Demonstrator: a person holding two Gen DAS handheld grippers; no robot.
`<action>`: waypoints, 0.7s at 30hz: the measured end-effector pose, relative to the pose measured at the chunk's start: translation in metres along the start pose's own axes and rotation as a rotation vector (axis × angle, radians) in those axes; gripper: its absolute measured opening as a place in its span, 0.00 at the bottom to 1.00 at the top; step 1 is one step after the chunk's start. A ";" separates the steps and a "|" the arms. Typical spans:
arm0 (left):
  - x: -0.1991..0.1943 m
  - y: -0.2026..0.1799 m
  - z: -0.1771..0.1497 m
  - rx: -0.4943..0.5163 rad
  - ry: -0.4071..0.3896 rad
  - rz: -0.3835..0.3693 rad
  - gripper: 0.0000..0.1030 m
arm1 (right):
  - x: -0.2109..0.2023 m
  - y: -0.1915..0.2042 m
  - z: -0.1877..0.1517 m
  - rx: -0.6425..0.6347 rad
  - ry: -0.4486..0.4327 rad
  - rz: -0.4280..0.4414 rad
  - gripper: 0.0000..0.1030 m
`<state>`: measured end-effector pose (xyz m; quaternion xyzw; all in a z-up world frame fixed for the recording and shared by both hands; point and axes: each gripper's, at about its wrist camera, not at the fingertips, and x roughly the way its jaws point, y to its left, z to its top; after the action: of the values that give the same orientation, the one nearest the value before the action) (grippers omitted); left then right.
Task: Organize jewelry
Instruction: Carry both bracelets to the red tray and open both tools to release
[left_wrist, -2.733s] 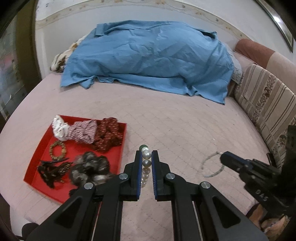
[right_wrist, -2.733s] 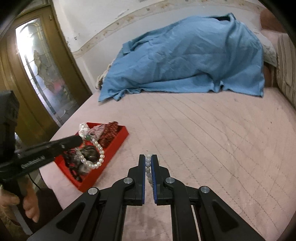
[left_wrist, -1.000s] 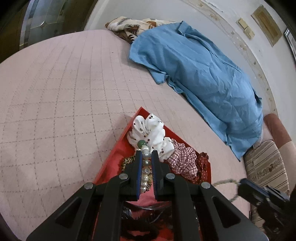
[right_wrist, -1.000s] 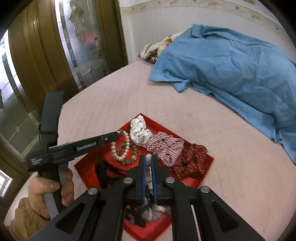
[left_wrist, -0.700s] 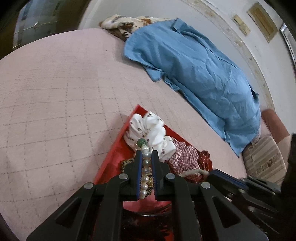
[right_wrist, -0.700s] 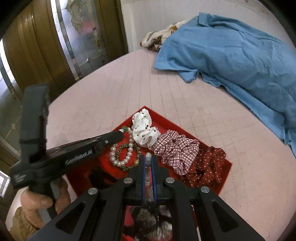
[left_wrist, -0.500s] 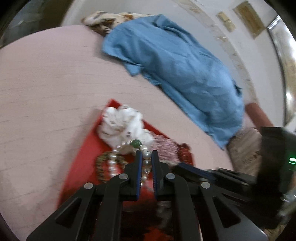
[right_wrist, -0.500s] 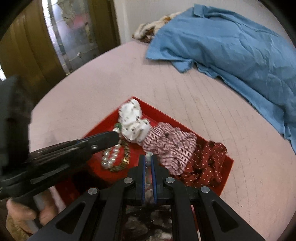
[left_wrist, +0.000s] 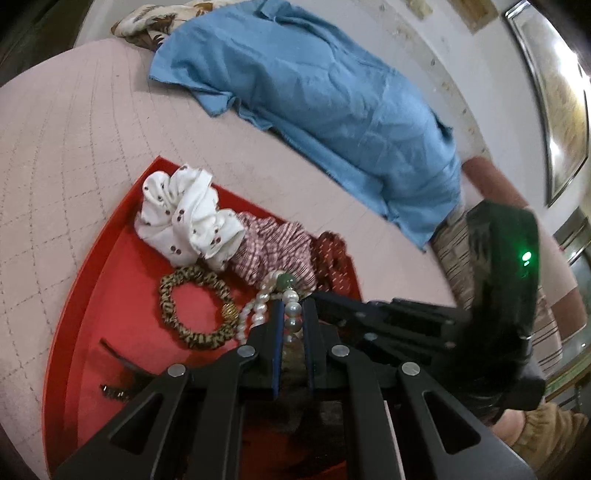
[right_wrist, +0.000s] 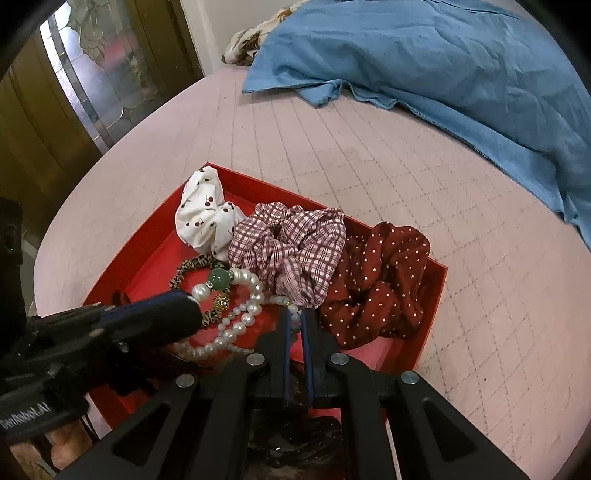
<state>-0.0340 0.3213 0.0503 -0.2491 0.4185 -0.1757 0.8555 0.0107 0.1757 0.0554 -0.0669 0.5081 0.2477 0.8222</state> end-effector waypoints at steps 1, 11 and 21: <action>0.001 0.000 -0.001 0.003 0.009 0.007 0.09 | 0.001 -0.001 0.000 -0.002 0.000 -0.005 0.07; 0.001 0.005 -0.005 0.003 0.031 0.034 0.09 | 0.007 -0.015 -0.002 0.023 0.007 -0.037 0.07; -0.020 0.003 -0.002 -0.010 -0.066 -0.038 0.51 | 0.004 -0.013 -0.002 0.036 -0.002 -0.037 0.09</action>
<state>-0.0470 0.3339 0.0606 -0.2671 0.3863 -0.1816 0.8640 0.0163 0.1646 0.0493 -0.0612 0.5101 0.2236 0.8283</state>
